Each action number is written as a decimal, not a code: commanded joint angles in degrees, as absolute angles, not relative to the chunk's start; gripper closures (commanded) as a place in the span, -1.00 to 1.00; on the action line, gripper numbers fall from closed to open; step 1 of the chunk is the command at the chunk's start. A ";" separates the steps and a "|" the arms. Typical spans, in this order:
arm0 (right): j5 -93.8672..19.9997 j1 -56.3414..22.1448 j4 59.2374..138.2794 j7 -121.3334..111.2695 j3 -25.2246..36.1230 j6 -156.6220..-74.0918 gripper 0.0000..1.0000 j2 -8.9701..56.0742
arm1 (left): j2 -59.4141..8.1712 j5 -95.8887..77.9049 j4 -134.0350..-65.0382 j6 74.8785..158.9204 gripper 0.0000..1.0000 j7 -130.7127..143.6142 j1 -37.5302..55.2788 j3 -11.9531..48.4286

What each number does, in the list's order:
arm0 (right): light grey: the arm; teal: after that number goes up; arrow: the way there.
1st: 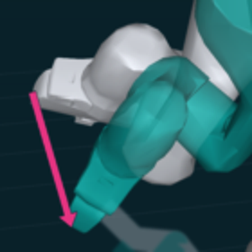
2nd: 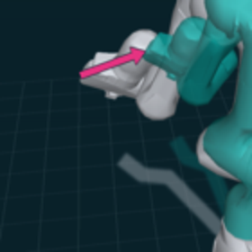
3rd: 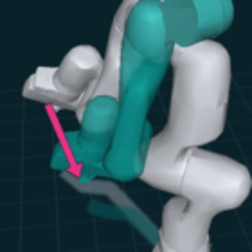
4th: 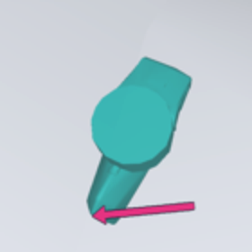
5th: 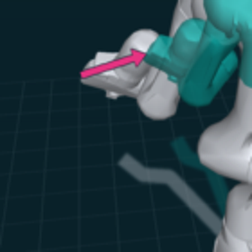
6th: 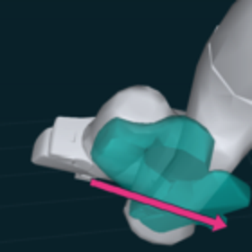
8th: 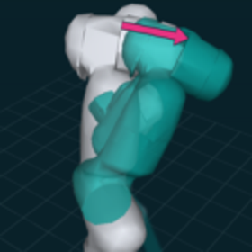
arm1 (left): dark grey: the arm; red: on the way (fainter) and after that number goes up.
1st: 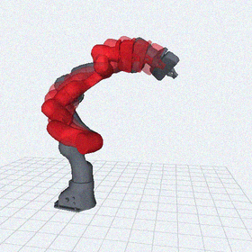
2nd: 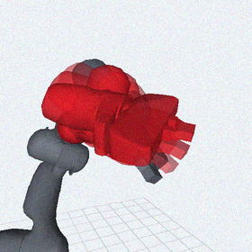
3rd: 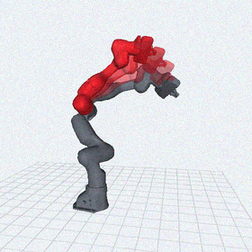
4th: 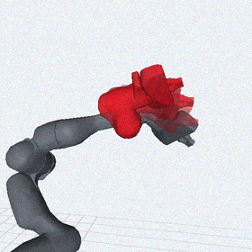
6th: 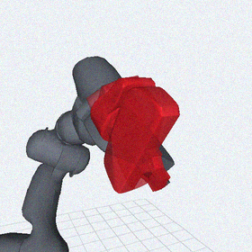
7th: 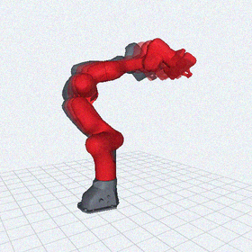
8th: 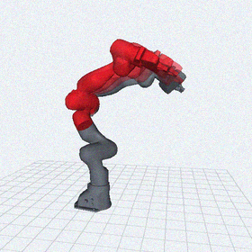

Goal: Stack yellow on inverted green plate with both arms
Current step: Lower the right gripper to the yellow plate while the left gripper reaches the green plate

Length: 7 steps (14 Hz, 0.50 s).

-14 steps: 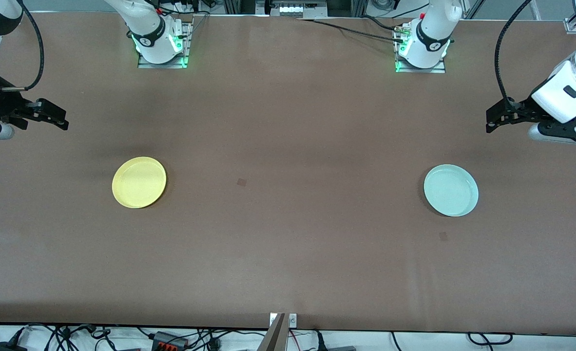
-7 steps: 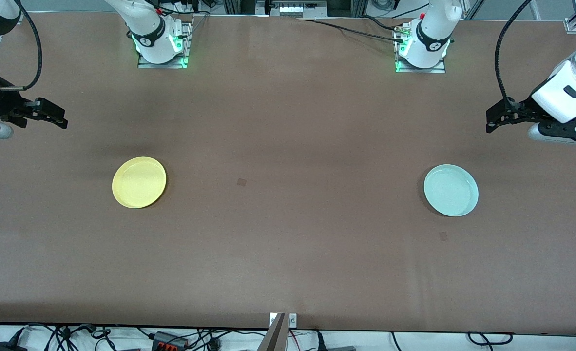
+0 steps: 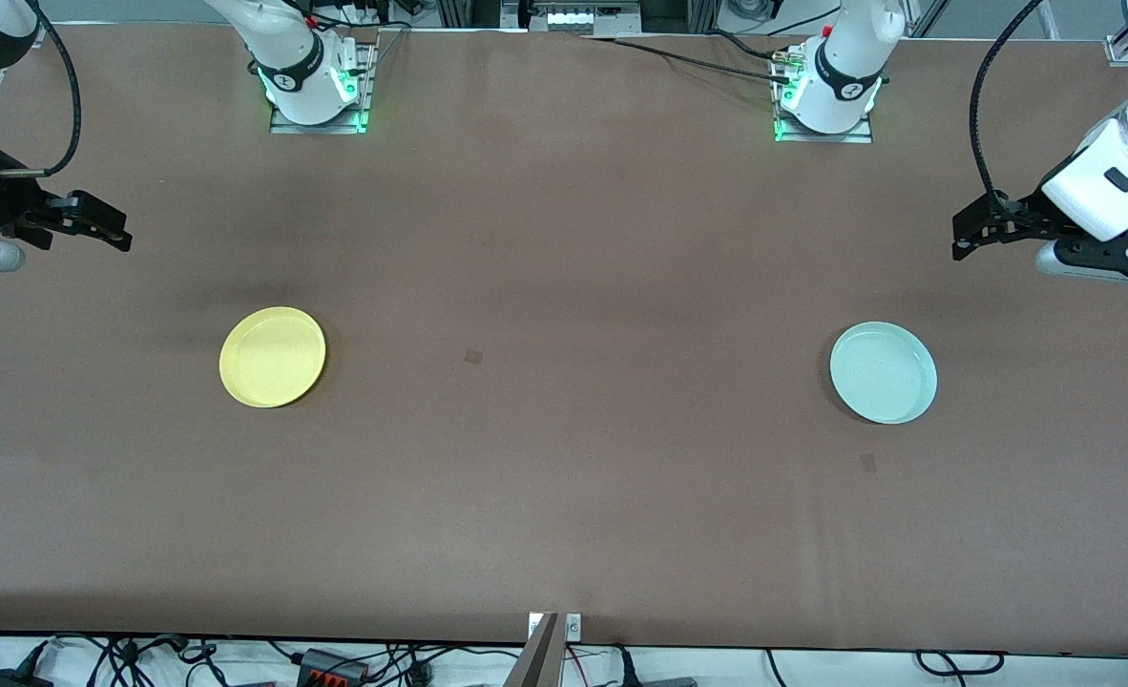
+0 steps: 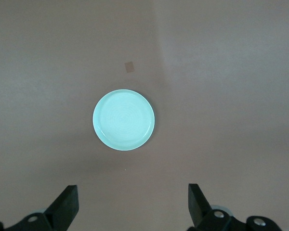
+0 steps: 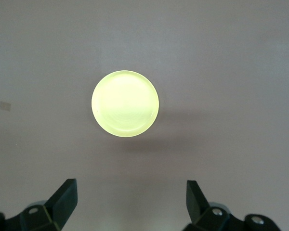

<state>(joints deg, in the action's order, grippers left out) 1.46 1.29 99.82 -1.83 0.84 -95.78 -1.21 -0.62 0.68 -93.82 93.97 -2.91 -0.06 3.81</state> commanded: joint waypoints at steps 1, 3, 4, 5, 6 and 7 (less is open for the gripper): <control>2.28 1.32 99.05 -1.49 0.79 -95.18 -1.00 0.17 | -1.41 0.44 -92.37 93.08 -1.00 -3.52 -0.26 3.78; 1.85 1.76 98.88 -1.41 0.88 -95.36 -1.00 3.58 | -3.24 0.44 -92.29 92.99 -1.00 -3.51 -0.26 3.87; 1.58 2.19 98.88 -1.41 0.88 -95.62 -1.00 5.34 | -3.51 0.18 -92.29 92.99 -1.00 -3.43 -0.26 3.87; 1.41 2.72 98.88 -1.41 0.97 -95.89 -1.00 7.10 | -3.78 -0.09 -92.29 92.99 -1.00 -3.51 -0.44 3.69; 0.97 2.81 98.88 -1.41 0.97 -96.41 -1.00 8.60 | -4.48 -0.26 -92.20 93.08 -1.00 -3.60 -0.79 3.60; 0.88 2.90 98.79 -1.41 0.97 -97.03 -1.00 10.53 | -5.61 -0.26 -91.76 93.34 -1.00 -3.69 -1.49 3.60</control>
<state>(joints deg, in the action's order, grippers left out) 1.41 2.19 99.98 -1.83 1.19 -96.52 7.12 -3.52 0.68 -93.82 93.87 -2.91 -0.27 3.72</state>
